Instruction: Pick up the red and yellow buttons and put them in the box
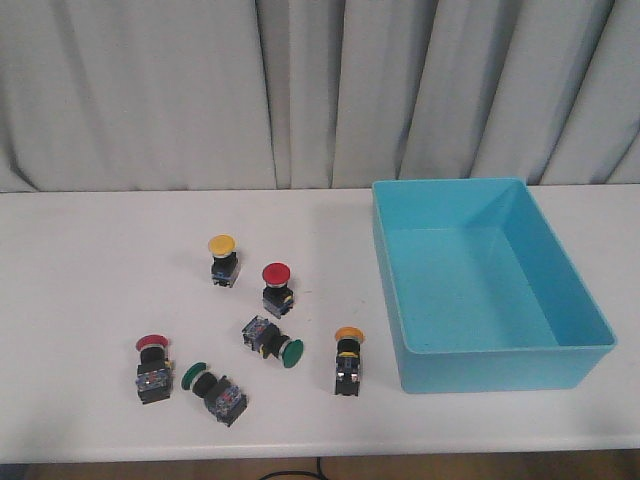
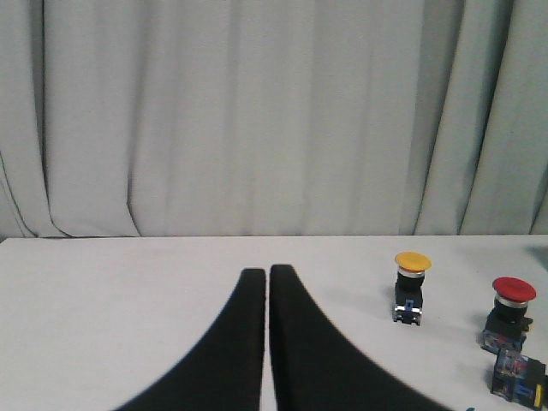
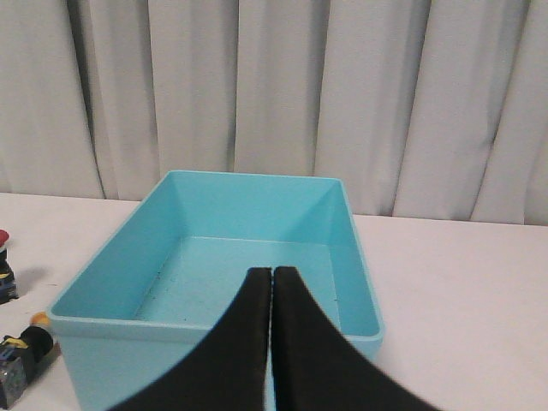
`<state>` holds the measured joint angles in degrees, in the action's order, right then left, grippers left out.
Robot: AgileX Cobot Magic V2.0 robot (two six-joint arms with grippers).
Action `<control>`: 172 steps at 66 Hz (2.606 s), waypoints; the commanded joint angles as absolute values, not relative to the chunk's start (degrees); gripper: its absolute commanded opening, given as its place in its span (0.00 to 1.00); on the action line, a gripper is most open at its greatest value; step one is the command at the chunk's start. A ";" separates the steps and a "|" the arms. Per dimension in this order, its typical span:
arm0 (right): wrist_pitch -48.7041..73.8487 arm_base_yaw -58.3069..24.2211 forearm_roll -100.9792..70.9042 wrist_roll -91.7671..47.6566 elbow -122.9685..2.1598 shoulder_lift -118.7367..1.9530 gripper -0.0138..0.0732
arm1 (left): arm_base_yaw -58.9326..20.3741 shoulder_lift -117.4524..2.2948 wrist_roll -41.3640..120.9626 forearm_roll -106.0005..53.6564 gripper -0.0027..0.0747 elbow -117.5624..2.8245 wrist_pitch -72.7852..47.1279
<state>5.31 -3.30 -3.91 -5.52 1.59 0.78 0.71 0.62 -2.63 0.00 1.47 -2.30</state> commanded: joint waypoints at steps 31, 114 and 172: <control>1.07 -2.96 -3.71 -5.99 2.10 1.20 0.15 | 0.69 1.48 -2.65 -0.55 0.03 3.07 1.77; 33.92 -2.96 -3.74 -6.64 -36.41 -32.96 0.15 | 0.69 -26.63 -2.50 -0.55 0.03 -34.98 -27.51; 34.23 -2.96 -3.74 -6.64 -36.41 -33.60 0.68 | 0.69 -26.56 -3.07 -0.55 0.81 -34.64 -25.77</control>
<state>37.65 -3.30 -4.02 -6.00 -34.88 -33.15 0.71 -25.93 -2.63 0.00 -33.20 -31.07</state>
